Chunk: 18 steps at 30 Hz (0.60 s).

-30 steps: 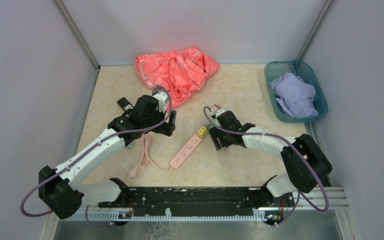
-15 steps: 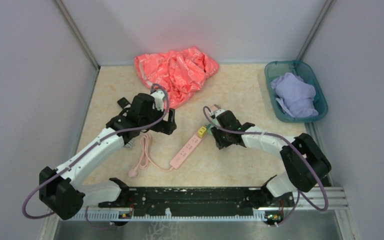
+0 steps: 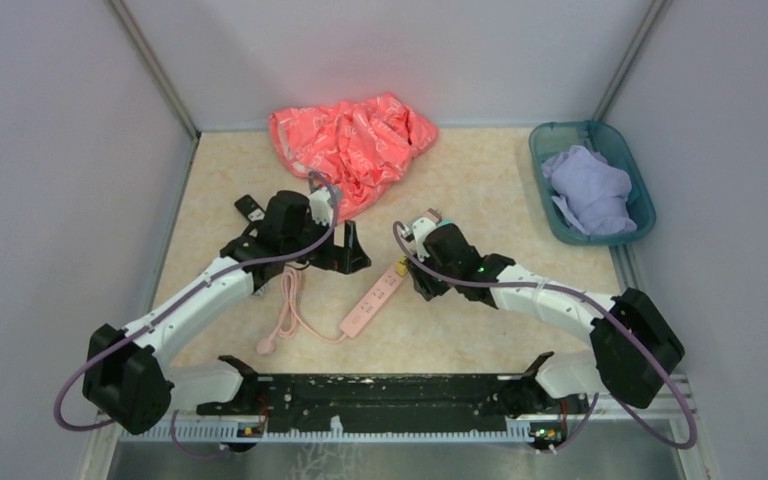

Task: Insert the plug

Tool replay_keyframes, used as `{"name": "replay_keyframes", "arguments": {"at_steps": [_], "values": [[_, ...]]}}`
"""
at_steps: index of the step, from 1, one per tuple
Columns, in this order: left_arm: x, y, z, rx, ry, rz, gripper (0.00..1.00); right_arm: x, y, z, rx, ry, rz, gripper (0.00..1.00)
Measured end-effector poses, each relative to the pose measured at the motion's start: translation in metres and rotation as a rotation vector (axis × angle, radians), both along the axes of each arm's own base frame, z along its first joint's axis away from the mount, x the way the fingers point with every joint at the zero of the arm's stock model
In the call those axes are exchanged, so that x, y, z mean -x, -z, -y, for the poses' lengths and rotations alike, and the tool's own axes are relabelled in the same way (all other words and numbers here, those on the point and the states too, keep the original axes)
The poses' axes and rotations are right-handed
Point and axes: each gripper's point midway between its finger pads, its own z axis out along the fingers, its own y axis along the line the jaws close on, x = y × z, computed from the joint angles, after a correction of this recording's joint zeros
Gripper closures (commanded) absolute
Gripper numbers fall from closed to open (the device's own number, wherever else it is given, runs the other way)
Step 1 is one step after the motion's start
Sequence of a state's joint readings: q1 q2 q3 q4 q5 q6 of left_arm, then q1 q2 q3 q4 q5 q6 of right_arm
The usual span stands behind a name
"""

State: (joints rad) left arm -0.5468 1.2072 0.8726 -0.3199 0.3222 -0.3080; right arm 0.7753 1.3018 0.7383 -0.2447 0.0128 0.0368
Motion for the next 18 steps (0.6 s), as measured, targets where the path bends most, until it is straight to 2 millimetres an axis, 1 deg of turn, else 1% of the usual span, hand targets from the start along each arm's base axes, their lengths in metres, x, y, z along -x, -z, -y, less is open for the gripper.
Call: {"name": "replay_keyframes", "arguments": {"at_steps": [3, 7, 10, 14, 18], "values": [[0.005, 0.004, 0.006, 0.037, 0.017, -0.043, 0.00, 0.003, -0.016, -0.013, -0.035, -0.067, 0.057, 0.74], [0.007, 0.000, 0.014, 0.097, 0.034, -0.065, 0.00, 0.005, -0.039, -0.027, -0.097, -0.134, 0.141, 0.75], [0.010, -0.002, 0.019, 0.138, 0.053, -0.085, 0.01, 0.009, -0.049, -0.034, -0.132, -0.186, 0.194, 0.75], [0.015, 0.000, 0.027, 0.179, 0.079, -0.128, 0.04, 0.019, -0.052, -0.042, -0.153, -0.261, 0.245, 0.76], [0.022, 0.003, 0.034, 0.222, 0.107, -0.184, 0.11, 0.025, -0.054, -0.048, -0.166, -0.319, 0.291, 0.77]]}}
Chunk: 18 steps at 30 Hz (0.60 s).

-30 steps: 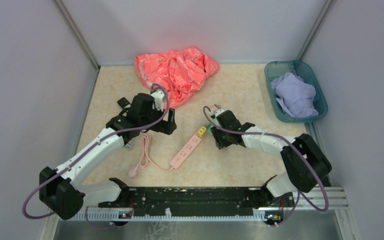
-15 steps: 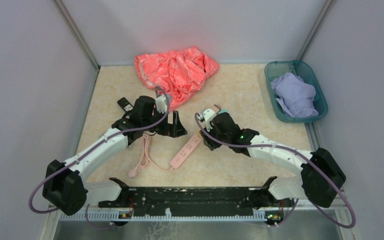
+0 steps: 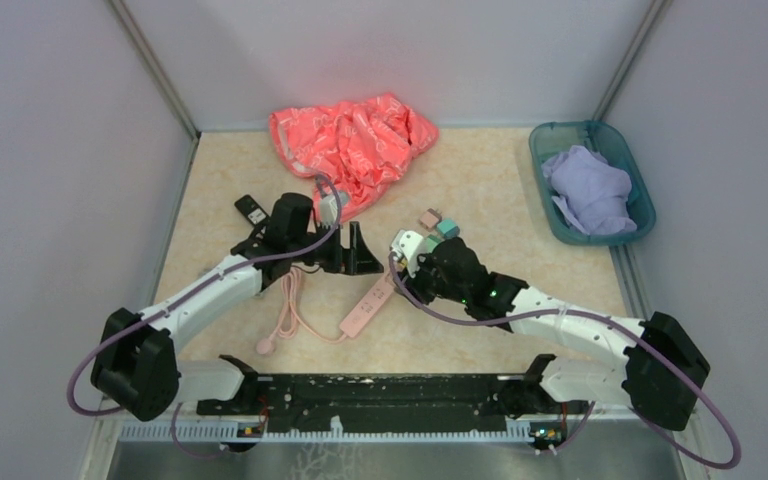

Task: Insert the plug

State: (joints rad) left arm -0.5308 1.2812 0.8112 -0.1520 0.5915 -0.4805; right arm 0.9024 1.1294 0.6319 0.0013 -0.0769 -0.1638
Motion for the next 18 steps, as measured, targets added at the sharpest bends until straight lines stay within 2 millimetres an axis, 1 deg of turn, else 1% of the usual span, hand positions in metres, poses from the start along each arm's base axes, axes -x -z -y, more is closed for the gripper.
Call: {"name": "replay_keyframes", "arguments": {"at_steps": [7, 10, 18], "values": [[0.008, -0.003, 0.011, 0.075, 0.049, -0.054, 0.24, 0.001, -0.011, -0.012, -0.030, -0.047, 0.063, 0.77], [0.010, -0.004, 0.014, 0.096, 0.065, -0.066, 0.32, 0.002, -0.015, -0.015, -0.039, -0.057, 0.078, 0.77], [0.014, -0.001, 0.024, 0.123, 0.097, -0.095, 0.43, 0.005, -0.017, -0.019, -0.040, -0.082, 0.097, 0.77]]}}
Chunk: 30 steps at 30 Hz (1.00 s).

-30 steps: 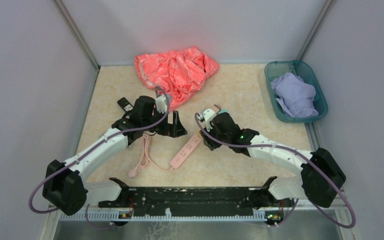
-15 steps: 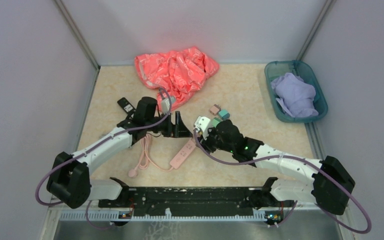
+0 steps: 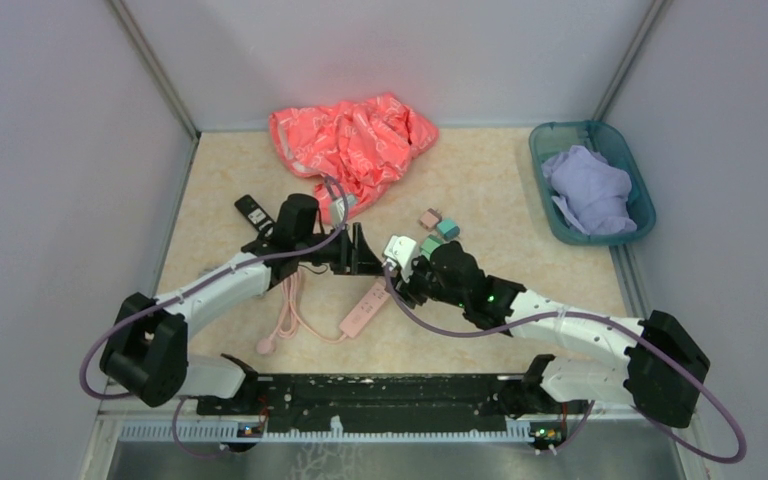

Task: Insert the plug

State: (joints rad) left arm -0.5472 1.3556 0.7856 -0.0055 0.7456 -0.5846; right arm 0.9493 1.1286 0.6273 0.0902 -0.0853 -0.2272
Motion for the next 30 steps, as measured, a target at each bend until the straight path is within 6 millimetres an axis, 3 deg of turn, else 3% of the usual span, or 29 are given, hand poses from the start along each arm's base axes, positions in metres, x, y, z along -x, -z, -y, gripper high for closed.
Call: {"name": "replay_keyframes", "arguments": {"at_steps": [6, 12, 18, 23, 30], "values": [[0.007, 0.005, 0.009, 0.005, 0.034, -0.021, 0.55, 0.001, -0.001, -0.002, 0.000, -0.010, 0.011, 0.77], [0.012, 0.006, 0.014, 0.010, 0.053, -0.031, 0.78, -0.002, -0.002, -0.004, -0.011, -0.008, 0.028, 0.77], [0.012, 0.008, 0.013, -0.004, 0.049, -0.024, 0.97, -0.002, 0.000, -0.004, -0.021, -0.005, 0.036, 0.65], [0.011, 0.011, 0.011, -0.040, 0.043, -0.015, 1.00, 0.000, 0.004, -0.003, -0.042, 0.005, 0.033, 0.45], [-0.005, 0.009, 0.002, -0.153, -0.024, 0.085, 1.00, -0.002, 0.011, 0.012, -0.087, 0.134, -0.035, 0.32]]}}
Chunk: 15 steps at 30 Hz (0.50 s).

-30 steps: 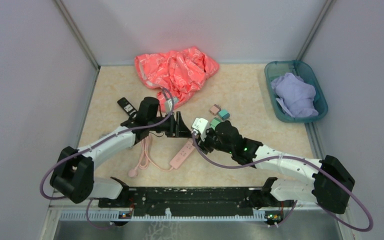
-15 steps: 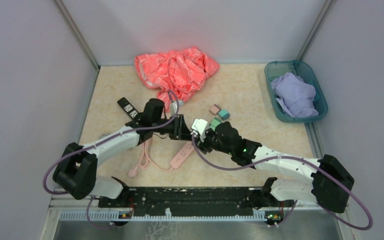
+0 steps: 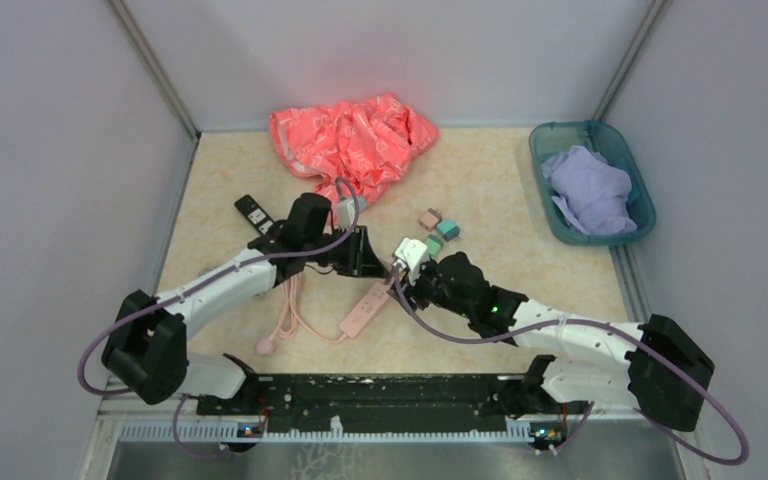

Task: Insert the plug

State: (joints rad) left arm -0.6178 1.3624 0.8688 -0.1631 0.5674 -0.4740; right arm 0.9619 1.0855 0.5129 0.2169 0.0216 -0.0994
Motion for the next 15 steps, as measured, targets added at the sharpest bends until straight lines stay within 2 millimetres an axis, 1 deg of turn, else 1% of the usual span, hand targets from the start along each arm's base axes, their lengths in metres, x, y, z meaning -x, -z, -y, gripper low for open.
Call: {"name": "replay_keyframes", "arguments": {"at_steps": [2, 7, 12, 15], "values": [[-0.004, 0.000, -0.001, -0.040, -0.015, 0.037, 1.00, -0.001, 0.001, 0.006, -0.027, 0.055, -0.030, 0.30], [-0.006, 0.002, 0.001, -0.125, -0.024, 0.116, 1.00, -0.002, 0.008, 0.018, -0.113, 0.193, -0.138, 0.30], [-0.010, 0.009, 0.000, -0.213, -0.036, 0.174, 1.00, -0.005, 0.016, 0.027, -0.228, 0.351, -0.266, 0.33], [-0.013, 0.015, 0.002, -0.263, -0.038, 0.203, 1.00, -0.004, 0.028, 0.034, -0.295, 0.436, -0.347, 0.35]]}}
